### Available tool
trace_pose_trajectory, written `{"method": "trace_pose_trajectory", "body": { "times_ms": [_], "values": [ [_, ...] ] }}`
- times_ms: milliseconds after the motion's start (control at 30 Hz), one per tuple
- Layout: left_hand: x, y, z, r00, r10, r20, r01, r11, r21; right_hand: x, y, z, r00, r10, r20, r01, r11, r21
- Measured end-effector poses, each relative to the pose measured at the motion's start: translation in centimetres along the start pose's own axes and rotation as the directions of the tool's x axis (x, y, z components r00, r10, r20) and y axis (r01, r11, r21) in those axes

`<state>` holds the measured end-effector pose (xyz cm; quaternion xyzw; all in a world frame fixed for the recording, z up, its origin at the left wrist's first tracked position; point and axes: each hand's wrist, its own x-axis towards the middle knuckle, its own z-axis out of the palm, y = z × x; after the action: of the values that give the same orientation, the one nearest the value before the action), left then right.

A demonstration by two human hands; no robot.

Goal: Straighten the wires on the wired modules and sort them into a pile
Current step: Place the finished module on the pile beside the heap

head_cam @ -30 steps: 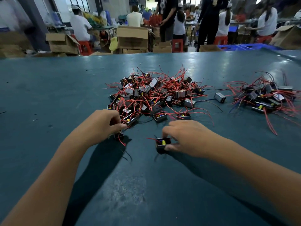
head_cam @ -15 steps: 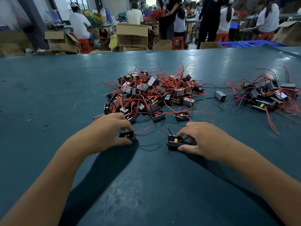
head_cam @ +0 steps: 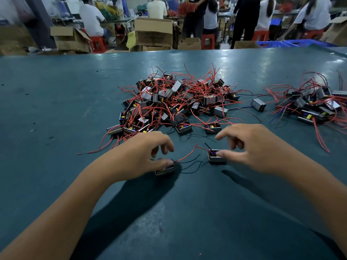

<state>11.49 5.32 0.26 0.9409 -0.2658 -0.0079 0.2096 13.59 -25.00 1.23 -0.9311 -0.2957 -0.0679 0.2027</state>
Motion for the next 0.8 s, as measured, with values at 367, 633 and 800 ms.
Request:
{"method": "trace_pose_trajectory", "body": {
  "times_ms": [367,633,800],
  "values": [
    [0.5,0.4,1.5,1.0,0.005,-0.009,-0.005,0.999,-0.049,-0.1,-1.3,0.9,0.989,0.105,-0.105,-0.068,0.949,0.306],
    [0.2,0.5,1.1,1.0,-0.022,0.007,0.023,0.989,-0.146,-0.1,-1.4,1.3,0.987,0.111,-0.115,-0.067,0.94,0.335],
    [0.3,0.9,1.7,0.999,-0.031,-0.011,0.029,0.989,-0.145,-0.7,-3.3,1.2,0.936,-0.025,-0.351,0.124,0.956,0.264]
  ]
}}
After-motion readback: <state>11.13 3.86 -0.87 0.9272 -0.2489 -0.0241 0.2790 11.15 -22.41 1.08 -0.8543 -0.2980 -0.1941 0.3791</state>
